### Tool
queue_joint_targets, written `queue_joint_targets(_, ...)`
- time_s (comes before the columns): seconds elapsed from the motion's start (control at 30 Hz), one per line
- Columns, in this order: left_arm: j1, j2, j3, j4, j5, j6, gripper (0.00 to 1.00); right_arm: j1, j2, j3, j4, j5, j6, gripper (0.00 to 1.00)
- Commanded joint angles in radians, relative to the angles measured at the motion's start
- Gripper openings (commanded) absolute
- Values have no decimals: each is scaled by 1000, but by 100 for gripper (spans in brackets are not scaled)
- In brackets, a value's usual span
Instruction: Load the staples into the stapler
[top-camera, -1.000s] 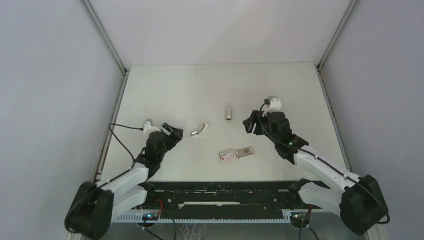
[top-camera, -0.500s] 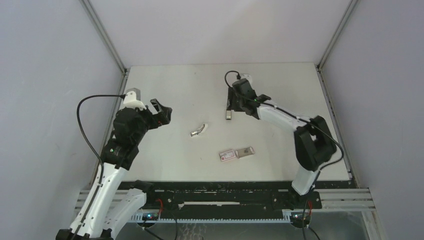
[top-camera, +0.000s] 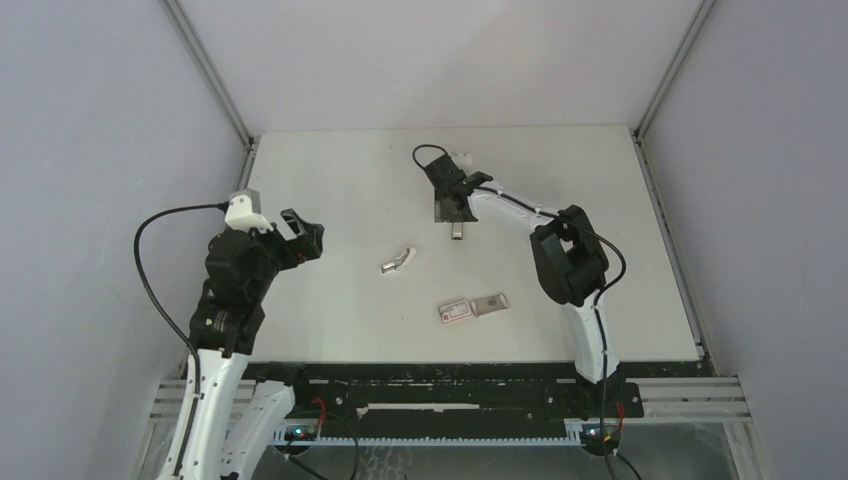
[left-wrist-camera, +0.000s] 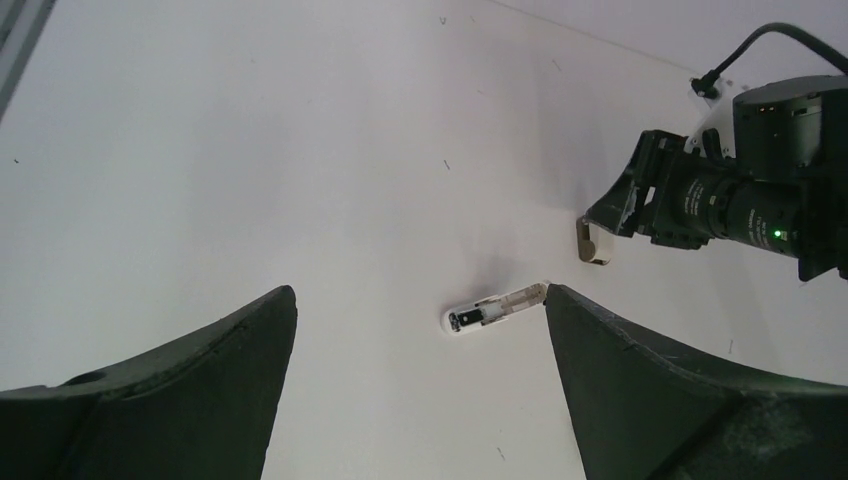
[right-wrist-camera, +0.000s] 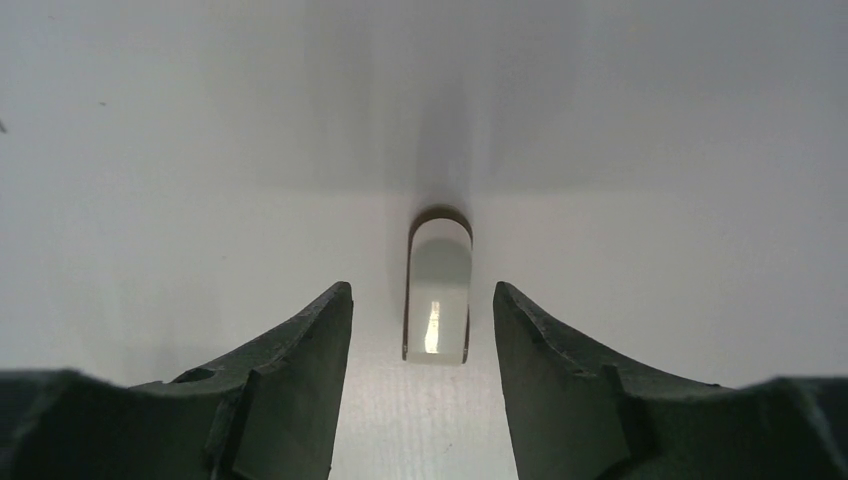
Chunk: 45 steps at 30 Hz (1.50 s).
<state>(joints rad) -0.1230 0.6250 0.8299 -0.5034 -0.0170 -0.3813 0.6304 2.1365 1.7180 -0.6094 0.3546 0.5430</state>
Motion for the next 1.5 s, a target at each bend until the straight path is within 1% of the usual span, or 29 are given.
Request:
queue_joint_targets(0.0, 54, -3, -36, 33, 92, 4, 97, 10, 10, 45, -47, 60, 26, 52)
queue_joint_targets(0.13, 62, -3, -40, 36, 107, 1, 97, 8, 28, 50, -49, 64, 27, 48)
queue_joint_targets(0.37, 68, -2, -44, 36, 110, 1, 97, -3, 47, 52, -39, 44, 22, 35)
queue_joint_targets(0.5, 75, -1, -45, 37, 116, -1, 97, -4, 52, 49, -9, 5, 2, 31)
queue_joint_targets(0.6, 82, 1, -48, 39, 117, -1, 97, -6, 45, 44, 13, -23, -12, 20)
queue_joint_targets(0.67, 85, 3, -48, 39, 119, -1, 97, -4, 14, 21, 46, -33, -49, 11)
queue_joint_targets(0.73, 88, 5, -49, 39, 121, -3, 97, -4, -46, -26, 97, -69, -101, 4)
queue_joint_targets(0.8, 89, 7, -52, 41, 130, -2, 95, -11, -127, -94, 160, -102, -155, 0)
queue_joint_targets(0.87, 90, 8, -58, 51, 152, 0, 92, -23, -228, -184, 237, -177, -216, 0)
queue_joint_targets(0.97, 89, 15, -70, 76, 193, -2, 86, -46, -409, -372, 390, -361, -303, 0)
queue_joint_targets(1.07, 78, 42, -75, 98, 229, -22, 83, -49, -579, -530, 484, -511, -388, 0)
queue_joint_targets(1.13, 37, 68, -74, 114, 243, -49, 82, -41, -702, -625, 535, -590, -429, 0)
queue_joint_targets(1.2, -50, 89, -81, 149, 258, -95, 81, -33, -805, -725, 597, -661, -450, 0)
queue_joint_targets(1.3, -151, 118, -102, 256, 323, -201, 81, -19, -952, -873, 717, -760, -472, 0)
queue_joint_targets(1.37, -204, 143, -119, 338, 375, -278, 81, 1, -1027, -961, 795, -802, -494, 0)
queue_joint_targets(1.47, -281, 166, -133, 424, 410, -372, 81, 44, -1097, -1054, 872, -823, -537, 0)
